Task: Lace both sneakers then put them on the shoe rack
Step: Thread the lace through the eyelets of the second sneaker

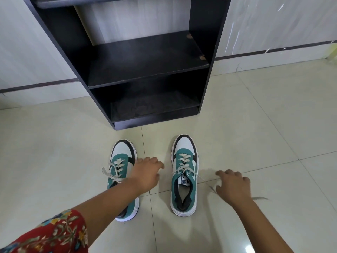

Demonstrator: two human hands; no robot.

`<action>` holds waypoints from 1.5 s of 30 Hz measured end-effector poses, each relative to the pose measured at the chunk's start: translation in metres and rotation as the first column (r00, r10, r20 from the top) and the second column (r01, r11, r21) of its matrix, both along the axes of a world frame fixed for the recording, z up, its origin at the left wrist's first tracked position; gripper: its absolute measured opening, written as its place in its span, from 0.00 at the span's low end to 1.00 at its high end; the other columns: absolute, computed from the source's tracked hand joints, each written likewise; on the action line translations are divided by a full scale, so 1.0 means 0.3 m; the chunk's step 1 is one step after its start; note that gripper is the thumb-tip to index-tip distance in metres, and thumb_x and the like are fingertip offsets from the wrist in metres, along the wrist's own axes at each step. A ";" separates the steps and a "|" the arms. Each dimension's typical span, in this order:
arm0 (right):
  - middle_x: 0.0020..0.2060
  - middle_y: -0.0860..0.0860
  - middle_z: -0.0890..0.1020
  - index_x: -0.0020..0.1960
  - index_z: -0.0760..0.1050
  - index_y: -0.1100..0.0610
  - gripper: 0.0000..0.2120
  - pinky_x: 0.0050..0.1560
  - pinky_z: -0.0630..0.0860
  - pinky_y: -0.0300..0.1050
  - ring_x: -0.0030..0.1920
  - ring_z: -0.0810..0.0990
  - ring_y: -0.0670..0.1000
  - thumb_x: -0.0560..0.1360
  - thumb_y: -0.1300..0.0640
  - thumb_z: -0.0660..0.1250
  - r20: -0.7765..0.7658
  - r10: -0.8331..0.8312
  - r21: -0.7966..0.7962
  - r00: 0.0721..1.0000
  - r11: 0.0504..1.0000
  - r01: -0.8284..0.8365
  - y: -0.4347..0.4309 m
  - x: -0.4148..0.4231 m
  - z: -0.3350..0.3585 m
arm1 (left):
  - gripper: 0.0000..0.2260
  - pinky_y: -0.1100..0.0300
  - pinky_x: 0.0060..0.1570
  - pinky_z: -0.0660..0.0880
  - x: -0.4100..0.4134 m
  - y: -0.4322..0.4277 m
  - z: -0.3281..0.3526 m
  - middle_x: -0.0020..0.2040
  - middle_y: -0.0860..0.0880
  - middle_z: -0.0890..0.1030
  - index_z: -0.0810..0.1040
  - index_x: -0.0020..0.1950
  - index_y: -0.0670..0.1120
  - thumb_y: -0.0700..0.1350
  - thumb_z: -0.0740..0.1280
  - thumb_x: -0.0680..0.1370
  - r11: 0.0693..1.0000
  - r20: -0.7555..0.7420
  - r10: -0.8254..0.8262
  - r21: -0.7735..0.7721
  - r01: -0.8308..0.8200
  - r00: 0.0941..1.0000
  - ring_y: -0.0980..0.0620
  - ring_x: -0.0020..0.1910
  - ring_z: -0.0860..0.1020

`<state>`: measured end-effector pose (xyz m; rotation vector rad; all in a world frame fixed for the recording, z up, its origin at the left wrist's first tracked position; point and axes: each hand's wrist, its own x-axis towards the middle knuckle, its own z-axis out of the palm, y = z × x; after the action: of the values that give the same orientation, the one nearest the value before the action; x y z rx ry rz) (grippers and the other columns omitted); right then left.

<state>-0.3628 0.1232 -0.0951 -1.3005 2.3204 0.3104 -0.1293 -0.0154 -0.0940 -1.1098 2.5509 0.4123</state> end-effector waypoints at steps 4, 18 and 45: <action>0.60 0.46 0.79 0.60 0.76 0.47 0.15 0.57 0.73 0.47 0.60 0.75 0.51 0.76 0.48 0.62 0.363 0.061 -0.381 0.930 0.920 0.089 -0.044 0.093 0.021 | 0.11 0.55 0.60 0.70 -0.051 0.042 0.017 0.60 0.55 0.77 0.77 0.58 0.54 0.50 0.61 0.77 0.987 -0.407 0.128 0.146 -0.074 0.905 0.53 0.59 0.74; 0.37 0.44 0.82 0.46 0.80 0.47 0.05 0.36 0.72 0.43 0.41 0.80 0.51 0.75 0.50 0.65 0.356 -0.065 -0.365 0.932 0.909 0.203 -0.070 0.100 0.041 | 0.09 0.57 0.56 0.67 -0.106 0.059 0.021 0.52 0.49 0.79 0.76 0.53 0.47 0.46 0.58 0.78 0.990 -0.289 -0.089 -0.129 0.054 0.953 0.49 0.53 0.74; 0.50 0.49 0.85 0.43 0.74 0.62 0.14 0.47 0.73 0.31 0.51 0.82 0.41 0.81 0.56 0.54 0.978 -0.043 -0.108 0.204 0.733 0.672 -0.097 0.137 0.050 | 0.15 0.56 0.42 0.70 -0.105 0.037 0.091 0.47 0.44 0.84 0.74 0.40 0.46 0.42 0.51 0.81 0.313 -0.251 0.886 0.944 -0.104 0.389 0.49 0.38 0.78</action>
<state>-0.3217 0.0942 -0.0801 -0.6239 1.4786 -1.1260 -0.1609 -0.0042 -0.0667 -1.5578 1.6594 2.5409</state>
